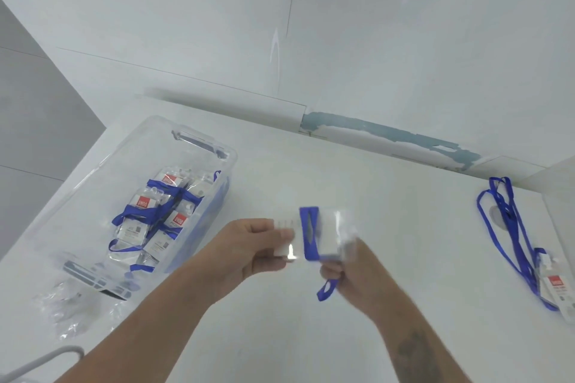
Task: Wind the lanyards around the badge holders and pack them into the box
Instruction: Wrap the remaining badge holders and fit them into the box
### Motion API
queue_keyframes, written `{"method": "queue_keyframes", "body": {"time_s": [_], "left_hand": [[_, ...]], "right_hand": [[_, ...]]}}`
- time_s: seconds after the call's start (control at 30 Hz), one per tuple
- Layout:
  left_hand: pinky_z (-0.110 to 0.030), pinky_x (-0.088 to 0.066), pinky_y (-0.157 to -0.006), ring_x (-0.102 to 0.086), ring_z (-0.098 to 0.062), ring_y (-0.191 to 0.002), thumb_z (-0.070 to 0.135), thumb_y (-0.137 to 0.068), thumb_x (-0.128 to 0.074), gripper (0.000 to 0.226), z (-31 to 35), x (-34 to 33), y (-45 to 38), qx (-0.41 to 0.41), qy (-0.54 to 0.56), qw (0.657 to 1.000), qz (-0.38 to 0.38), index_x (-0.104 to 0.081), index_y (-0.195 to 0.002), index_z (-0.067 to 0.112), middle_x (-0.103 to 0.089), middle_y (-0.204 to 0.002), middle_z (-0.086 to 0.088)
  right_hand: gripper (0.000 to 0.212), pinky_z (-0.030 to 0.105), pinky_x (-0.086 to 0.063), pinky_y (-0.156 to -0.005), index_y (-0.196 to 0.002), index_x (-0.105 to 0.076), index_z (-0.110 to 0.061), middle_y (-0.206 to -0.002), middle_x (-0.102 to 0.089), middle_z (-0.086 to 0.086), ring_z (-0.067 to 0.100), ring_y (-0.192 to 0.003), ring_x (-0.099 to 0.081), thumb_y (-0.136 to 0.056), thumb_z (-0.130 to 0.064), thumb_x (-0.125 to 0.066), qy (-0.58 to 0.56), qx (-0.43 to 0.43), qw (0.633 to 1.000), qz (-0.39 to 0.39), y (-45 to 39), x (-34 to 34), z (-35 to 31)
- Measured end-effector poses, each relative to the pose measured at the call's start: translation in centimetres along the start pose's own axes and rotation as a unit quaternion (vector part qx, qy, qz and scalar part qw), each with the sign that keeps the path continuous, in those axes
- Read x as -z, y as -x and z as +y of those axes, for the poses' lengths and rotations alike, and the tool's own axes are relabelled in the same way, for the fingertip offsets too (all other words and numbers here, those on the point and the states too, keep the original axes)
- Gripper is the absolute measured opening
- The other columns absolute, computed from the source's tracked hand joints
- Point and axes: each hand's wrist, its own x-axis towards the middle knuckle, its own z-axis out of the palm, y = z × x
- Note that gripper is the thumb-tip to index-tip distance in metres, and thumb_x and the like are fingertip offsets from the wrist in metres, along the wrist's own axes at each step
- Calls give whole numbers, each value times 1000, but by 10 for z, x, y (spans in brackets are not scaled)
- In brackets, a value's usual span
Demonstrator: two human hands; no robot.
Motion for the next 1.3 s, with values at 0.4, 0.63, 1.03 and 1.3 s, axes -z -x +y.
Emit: {"method": "queue_keyframes", "body": {"time_s": [0.4,0.63,1.03,1.3], "left_hand": [[-29,-62,-66,-72,-9,-61,14,-91,-66,24,-2,26,-4,-90,-256,945,182,-72,-70,25,-74,-70,1],[-22,-60,-68,-73,-11,-68,21,-91,-69,10,20,44,12,-24,-316,948,-5,-78,-92,18,-78,-80,1],[-23,-57,-65,-71,-15,-71,16,-89,-69,13,43,60,25,18,-98,994,-53,-80,-85,13,-76,-81,-4],[-27,-60,-70,-76,-19,-77,14,-89,-69,9,41,39,28,-23,-119,991,60,-78,-91,14,-78,-83,-6]], "right_hand": [[15,18,-39,-66,-90,-66,-36,-78,-56,-14,4,-75,-51,-95,-37,-51,602,125,786,63,31,-54,-7],[8,13,-43,-59,-73,-74,-26,-72,-70,-11,1,-61,-56,-79,-26,-80,476,81,875,19,14,-60,-65],[20,26,-47,-62,-77,-73,-23,-80,-63,-1,14,-70,-60,-60,-33,-78,-105,65,992,-30,-2,-86,-5],[31,31,-54,-69,-108,-73,-16,-104,-73,7,22,-89,-68,-98,-35,-51,15,67,993,95,14,-78,-14]]}}
